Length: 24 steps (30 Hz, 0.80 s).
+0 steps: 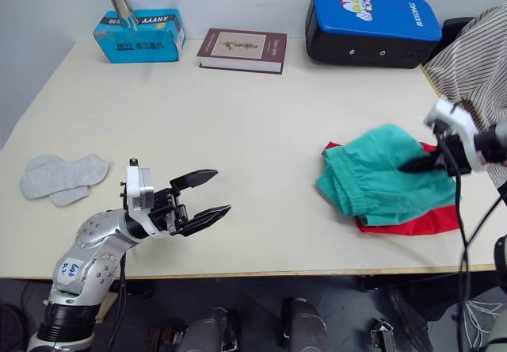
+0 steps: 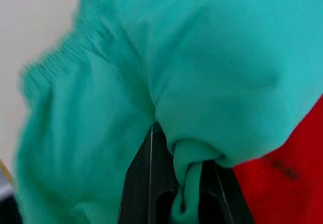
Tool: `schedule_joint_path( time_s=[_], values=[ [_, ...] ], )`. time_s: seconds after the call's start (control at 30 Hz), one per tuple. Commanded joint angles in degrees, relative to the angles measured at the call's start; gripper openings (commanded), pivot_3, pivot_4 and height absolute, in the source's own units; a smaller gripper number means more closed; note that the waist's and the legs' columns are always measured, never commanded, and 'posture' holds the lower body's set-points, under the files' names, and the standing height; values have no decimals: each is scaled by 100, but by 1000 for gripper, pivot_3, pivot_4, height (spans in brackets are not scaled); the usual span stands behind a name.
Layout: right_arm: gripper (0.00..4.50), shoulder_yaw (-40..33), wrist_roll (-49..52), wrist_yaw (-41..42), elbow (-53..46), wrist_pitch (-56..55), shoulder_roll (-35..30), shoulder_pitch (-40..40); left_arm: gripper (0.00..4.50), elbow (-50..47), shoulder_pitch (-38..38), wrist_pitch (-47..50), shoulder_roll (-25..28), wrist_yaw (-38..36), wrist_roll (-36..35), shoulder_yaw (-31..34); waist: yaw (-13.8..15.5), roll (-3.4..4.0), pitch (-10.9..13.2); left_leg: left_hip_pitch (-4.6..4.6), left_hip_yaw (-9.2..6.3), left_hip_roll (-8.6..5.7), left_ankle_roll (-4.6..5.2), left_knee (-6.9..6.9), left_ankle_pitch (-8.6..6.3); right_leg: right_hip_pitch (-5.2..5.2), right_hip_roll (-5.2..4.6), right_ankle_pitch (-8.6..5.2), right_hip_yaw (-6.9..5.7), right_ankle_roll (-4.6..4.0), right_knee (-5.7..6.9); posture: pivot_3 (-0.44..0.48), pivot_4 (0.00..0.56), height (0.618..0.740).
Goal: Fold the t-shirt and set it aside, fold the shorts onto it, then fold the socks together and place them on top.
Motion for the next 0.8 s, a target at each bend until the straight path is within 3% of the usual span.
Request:
schedule_joint_path(
  time_s=[0.03, 0.27, 0.5, 0.6, 0.8],
  values=[
    [0, -387, -287, -438, 716, -234, 58, -292, 4448, -325, 152, -23, 152, 25, 18, 166, -12, 8, 5, 1, 3, -1, 1, 1, 0, -1, -2, 0, 0, 0, 2, 0, 150, 740],
    [0, -1054, -434, -1334, 1137, -574, 281, -5, 4448, -503, 330, 69, 286, 154, -49, 319, -18, 17, 9, 14, 1, 10, -5, 7, 2, 3, 0, 0, 32, 0, 11, 0, 150, 740],
    [0, -1433, -436, -327, 978, 34, 51, -652, 4448, -480, 406, 92, 433, 75, -34, 411, -21, 46, 25, 13, 12, 10, -5, 5, 2, -6, 2, 0, 48, 0, 15, 0, 150, 740],
    [0, -1257, -726, 100, 925, 245, -108, -898, 4448, -425, 410, 58, 444, 50, -18, 409, -20, 53, 29, 13, 16, 11, -5, 1, 2, -13, 4, 0, 53, 0, 17, 0, 150, 740],
    [0, -1349, -1093, -931, 1168, -26, -171, -666, 4448, -398, 392, 50, 471, 25, 18, 387, -6, 53, 29, 11, 16, 6, -5, 4, 0, -12, 0, 0, 53, 0, 16, 0, 150, 740]
  ],
)
